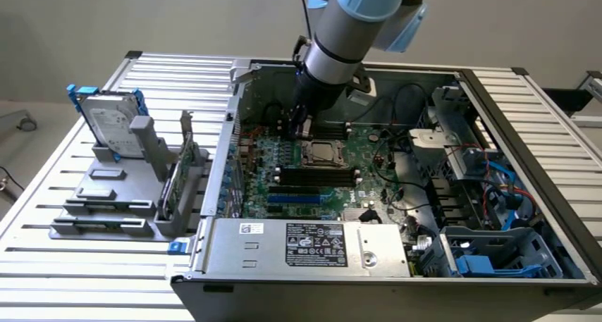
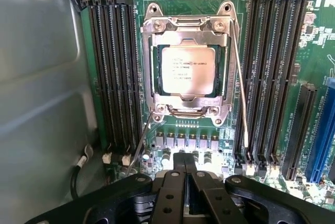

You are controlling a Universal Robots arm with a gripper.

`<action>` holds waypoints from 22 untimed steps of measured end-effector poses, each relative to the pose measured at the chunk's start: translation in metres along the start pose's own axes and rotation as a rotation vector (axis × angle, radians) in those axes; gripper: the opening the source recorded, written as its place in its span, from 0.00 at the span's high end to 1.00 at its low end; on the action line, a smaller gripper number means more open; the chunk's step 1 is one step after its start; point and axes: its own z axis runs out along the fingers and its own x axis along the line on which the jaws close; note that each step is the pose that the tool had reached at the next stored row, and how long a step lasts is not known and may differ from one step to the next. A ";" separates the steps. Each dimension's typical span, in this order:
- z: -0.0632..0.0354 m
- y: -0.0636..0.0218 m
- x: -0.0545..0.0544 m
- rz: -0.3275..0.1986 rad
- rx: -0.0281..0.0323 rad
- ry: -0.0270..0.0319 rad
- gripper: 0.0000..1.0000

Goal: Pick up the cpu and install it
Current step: 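Close the cpu cover, then install the first cpu locking lever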

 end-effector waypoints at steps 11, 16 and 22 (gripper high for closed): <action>-0.0004 -0.0001 0.000 -0.010 0.0011 0.0338 0.89; -0.0006 -0.0002 -0.001 -0.014 0.0016 0.0493 0.89; -0.0008 -0.0002 -0.001 -0.019 0.0022 0.0676 0.89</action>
